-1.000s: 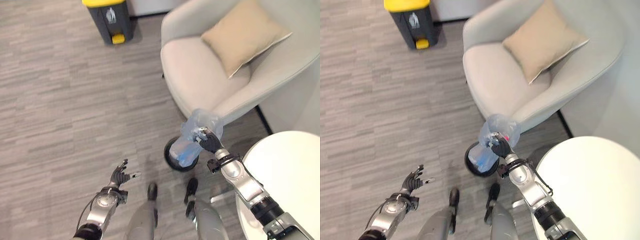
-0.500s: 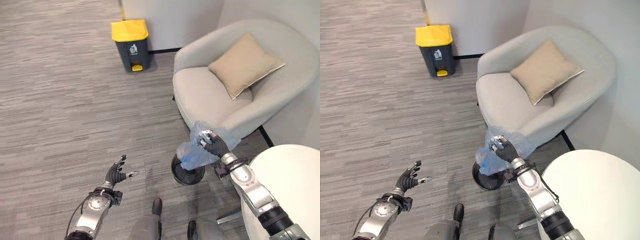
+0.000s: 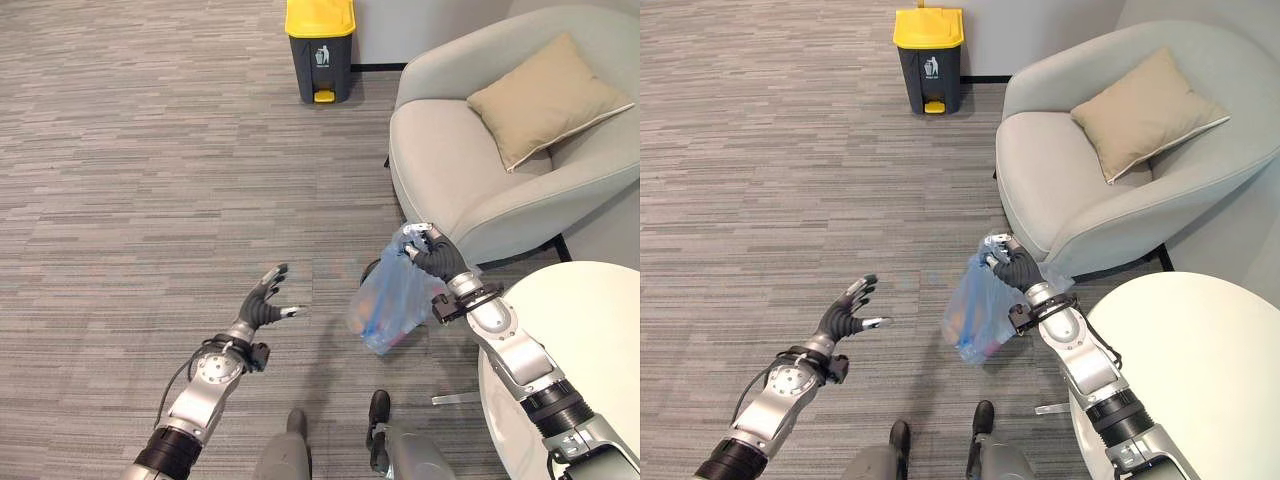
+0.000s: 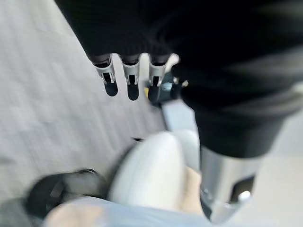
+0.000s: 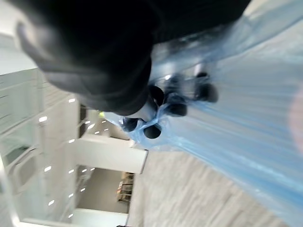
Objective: Gather garbage on tea table into small bin, then transfer packed bag to large trash can.
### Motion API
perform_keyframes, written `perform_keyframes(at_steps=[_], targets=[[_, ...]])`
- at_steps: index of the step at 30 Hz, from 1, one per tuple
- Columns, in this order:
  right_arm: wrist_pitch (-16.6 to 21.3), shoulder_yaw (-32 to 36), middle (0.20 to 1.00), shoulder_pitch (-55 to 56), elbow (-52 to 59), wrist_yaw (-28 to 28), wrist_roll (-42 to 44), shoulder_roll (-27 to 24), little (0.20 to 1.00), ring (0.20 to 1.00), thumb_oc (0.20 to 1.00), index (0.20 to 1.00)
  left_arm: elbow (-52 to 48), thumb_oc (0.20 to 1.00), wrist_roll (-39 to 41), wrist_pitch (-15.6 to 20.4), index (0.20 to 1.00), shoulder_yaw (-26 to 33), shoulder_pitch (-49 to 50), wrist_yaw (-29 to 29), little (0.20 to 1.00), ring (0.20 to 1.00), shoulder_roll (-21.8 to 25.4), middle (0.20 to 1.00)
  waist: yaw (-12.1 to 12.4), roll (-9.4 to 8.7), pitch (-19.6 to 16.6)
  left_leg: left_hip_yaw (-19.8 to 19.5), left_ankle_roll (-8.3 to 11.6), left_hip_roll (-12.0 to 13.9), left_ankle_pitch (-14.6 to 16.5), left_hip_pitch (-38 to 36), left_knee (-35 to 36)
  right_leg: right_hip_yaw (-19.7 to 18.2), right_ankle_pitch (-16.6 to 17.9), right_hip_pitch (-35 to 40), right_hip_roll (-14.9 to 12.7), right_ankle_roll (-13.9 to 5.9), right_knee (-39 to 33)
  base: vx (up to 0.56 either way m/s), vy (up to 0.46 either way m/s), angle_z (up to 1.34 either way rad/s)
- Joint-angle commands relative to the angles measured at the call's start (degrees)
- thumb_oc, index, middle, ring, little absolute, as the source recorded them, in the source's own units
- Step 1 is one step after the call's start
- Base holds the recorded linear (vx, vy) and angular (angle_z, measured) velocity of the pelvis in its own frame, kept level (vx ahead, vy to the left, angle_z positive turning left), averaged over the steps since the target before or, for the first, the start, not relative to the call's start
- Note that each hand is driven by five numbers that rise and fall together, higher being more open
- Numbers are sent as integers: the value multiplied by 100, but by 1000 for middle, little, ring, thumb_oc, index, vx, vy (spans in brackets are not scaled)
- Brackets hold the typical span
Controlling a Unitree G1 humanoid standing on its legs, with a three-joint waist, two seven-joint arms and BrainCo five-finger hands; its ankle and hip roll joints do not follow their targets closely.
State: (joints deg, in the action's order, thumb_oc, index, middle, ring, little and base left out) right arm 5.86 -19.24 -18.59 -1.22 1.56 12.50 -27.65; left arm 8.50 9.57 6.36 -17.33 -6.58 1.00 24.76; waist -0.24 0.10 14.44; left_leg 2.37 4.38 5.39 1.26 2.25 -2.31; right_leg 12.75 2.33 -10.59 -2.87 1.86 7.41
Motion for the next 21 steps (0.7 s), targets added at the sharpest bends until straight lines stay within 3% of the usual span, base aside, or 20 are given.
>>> perform_keyframes(at_steps=[1,8,21], targets=[[381,-24,200,-153,446,-157,223,236,200,200,200,200,-397,1000,-356,377,1000,-53,109,-52,1000,1000,229,1000,14,-360,-560,-70,-132,-404,205,623,-243,-295,-517,514,-5,-575,-644,26,83,-4],[295,-369,200,-198,558,-486,476,416,200,200,200,200,-426,1000,-418,386,1000,-385,-384,-79,1000,1000,131,1000,-38,-466,-850,76,-179,-444,172,131,191,-449,-477,780,-37,-662,-718,54,56,-12],[217,-1066,200,-980,351,-531,806,1058,200,200,200,200,251,1000,-691,218,1000,-1009,-1073,78,1000,1000,-196,1000,-74,-457,-1085,184,-262,-497,189,-332,469,-624,-477,1093,-55,-714,-793,53,37,-5]])
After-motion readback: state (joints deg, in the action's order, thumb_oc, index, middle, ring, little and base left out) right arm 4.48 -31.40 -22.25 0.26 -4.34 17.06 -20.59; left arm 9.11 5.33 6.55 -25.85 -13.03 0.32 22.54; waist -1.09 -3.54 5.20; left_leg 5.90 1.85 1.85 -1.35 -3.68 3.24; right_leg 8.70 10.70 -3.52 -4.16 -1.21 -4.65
